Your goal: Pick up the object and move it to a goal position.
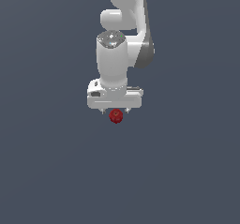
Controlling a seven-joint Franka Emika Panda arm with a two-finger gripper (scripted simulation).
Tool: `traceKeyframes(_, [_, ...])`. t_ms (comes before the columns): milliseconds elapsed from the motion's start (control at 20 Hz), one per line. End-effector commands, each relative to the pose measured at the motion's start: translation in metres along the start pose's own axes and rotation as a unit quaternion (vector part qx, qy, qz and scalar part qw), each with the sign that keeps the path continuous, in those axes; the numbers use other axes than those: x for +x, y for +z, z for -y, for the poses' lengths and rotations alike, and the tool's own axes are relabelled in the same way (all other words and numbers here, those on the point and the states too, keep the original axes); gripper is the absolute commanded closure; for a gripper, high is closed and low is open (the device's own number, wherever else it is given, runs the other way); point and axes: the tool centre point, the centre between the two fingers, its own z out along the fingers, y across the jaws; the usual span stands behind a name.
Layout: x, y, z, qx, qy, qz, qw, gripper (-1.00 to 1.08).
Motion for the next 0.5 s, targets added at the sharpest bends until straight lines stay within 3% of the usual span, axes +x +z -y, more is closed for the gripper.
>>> traceKeyframes(0, [0.0, -0.001, 0.0, 0.0, -0.001, -0.001, 1.0, -0.92])
traceKeyframes(450, [-0.008, 0.011, 0.001, 0.001, 0.033, 0.004, 0.9994, -0.92])
